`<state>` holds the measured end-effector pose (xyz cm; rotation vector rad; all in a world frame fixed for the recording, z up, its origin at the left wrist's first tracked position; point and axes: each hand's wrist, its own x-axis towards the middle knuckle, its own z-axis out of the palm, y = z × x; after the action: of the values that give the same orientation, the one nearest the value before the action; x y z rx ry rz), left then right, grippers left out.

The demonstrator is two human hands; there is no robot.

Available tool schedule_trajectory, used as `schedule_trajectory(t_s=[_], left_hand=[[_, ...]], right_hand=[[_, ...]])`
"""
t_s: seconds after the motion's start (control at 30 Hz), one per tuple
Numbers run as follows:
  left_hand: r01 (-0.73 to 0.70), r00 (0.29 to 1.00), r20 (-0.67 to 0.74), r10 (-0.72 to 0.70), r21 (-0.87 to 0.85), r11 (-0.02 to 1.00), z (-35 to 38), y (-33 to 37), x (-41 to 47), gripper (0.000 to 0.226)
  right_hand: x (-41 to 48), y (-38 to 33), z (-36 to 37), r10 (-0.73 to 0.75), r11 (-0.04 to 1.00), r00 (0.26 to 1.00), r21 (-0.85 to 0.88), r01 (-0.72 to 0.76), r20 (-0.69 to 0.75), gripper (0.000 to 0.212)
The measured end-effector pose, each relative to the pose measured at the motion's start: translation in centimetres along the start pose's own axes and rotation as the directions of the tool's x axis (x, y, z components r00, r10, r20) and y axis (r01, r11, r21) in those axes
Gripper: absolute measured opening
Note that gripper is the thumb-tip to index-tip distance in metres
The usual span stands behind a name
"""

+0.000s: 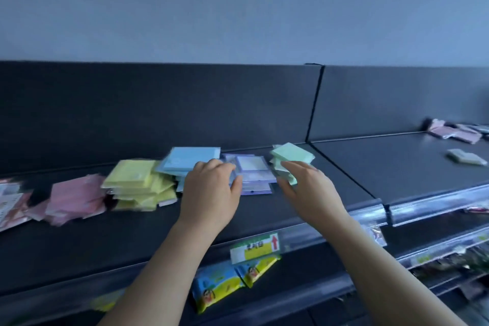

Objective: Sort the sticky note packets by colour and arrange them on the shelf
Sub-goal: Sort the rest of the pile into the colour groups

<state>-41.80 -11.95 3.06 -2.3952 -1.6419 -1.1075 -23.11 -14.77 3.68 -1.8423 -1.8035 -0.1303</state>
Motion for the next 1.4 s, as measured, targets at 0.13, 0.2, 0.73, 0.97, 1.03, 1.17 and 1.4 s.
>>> schedule_trajectory(t_s=[0.13,0.2,0.73,0.97,1.03,1.17,1.4], left_hand=[[-0.021,1.000,0.021,0.022,-0.027,0.999,4.0,5.9,1.5,0.028],[-0.027,0.999,0.039,0.028,-0.032,0.999,5.9,8.5,2.4,0.026],[-0.126,0.965,0.223,0.138,-0.068,0.990,22.6,23.5,12.8,0.036],[-0.173,0.930,0.310,0.198,-0.107,0.979,29.3,30.3,17.5,0.036],[-0.181,0.922,0.327,0.205,-0.104,0.978,31.0,32.2,18.4,0.036],[-0.169,0.917,0.351,0.189,-0.088,0.982,34.6,35.7,19.9,0.035],[-0.065,0.915,0.394,0.080,-0.050,0.997,40.6,43.1,22.0,0.036]], right_hand=[[-0.2,6.9,-2.5,0.034,0.999,0.999,-0.029,-0.034,0.004,0.028],[-0.2,10.0,-3.4,0.068,0.997,0.998,-0.046,-0.067,0.011,0.025],[6.6,32.7,-6.1,0.281,0.955,0.960,-0.093,-0.281,-0.019,0.033],[9.0,43.7,-7.8,0.389,0.908,0.920,-0.145,-0.393,-0.056,0.033],[9.5,47.1,-8.3,0.427,0.887,0.902,-0.161,-0.433,-0.068,0.035],[10.6,54.6,-8.4,0.498,0.848,0.867,-0.192,-0.494,-0.035,0.048],[13.8,63.4,-8.9,0.352,0.936,0.927,-0.026,-0.351,0.128,0.021]])
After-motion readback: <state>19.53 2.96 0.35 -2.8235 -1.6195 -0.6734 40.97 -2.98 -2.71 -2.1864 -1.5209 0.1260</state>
